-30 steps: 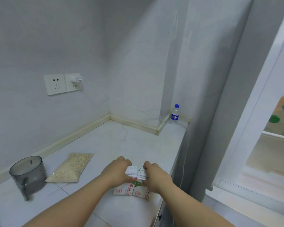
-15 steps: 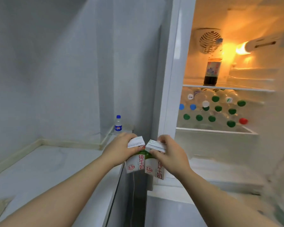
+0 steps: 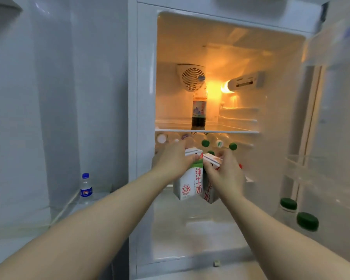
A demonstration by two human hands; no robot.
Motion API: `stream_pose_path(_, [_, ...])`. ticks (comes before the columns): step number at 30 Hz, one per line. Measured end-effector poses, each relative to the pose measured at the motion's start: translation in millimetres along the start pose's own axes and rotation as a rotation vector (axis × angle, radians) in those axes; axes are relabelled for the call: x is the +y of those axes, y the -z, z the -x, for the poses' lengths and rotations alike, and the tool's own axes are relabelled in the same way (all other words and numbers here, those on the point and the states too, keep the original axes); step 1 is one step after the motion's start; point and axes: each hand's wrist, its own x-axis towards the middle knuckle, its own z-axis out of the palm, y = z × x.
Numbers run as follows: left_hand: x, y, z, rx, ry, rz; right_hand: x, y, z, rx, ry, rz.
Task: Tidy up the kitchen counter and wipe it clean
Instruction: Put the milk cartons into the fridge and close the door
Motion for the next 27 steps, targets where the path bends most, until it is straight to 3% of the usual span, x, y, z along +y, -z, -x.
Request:
stream_pose_path(14, [4,38,-152,0.33,0.045,-0.087,-42,-8,-154,0.257,0.007,-0.115])
stream_pose_path(23, [-13,10,-204,0.39,0.119,-0.051,-36,-31,-207,0.241,0.048,-0.033])
stream_pose_path(27, [-16,2,-225,0.34,0.172,-0.017,-35,-41,-223,0.182,0.095,-0.007])
